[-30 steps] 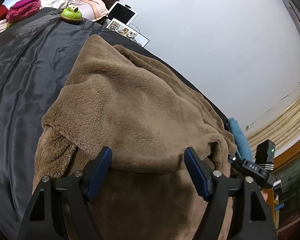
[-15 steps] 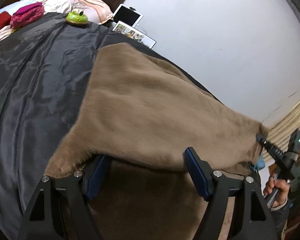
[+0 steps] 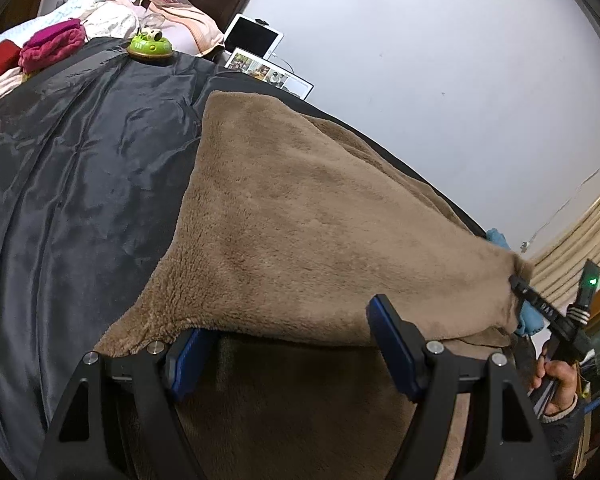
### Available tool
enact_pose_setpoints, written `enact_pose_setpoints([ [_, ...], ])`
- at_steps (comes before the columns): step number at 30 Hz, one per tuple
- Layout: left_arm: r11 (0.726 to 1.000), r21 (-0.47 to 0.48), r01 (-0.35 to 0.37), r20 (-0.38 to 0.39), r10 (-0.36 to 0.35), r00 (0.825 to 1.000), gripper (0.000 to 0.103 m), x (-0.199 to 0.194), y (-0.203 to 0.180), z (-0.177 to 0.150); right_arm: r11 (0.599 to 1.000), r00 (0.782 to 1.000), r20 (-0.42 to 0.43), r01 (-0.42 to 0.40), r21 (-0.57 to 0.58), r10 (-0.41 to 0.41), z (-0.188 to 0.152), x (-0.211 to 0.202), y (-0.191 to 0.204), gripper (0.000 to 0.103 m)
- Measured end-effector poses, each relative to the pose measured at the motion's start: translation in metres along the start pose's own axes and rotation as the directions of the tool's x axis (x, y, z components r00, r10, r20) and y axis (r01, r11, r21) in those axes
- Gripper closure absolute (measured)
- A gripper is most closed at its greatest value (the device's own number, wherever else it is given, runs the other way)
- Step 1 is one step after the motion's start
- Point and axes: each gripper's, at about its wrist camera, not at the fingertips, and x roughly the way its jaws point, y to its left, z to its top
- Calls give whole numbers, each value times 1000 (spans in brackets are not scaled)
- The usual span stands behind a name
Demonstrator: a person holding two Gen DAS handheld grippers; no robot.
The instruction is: Fold clothes
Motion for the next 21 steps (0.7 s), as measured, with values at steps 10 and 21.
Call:
enact_pose_setpoints([
  [10, 1000, 6, -16, 13, 16, 1000, 24, -1, 1, 2, 1000, 997, -83, 5, 11, -4, -15, 14, -13, 31],
  [21, 996, 47, -73, 68, 69, 995, 24, -11, -8, 2, 975, 993, -36, -119, -189, 115, -28, -13, 34, 30],
])
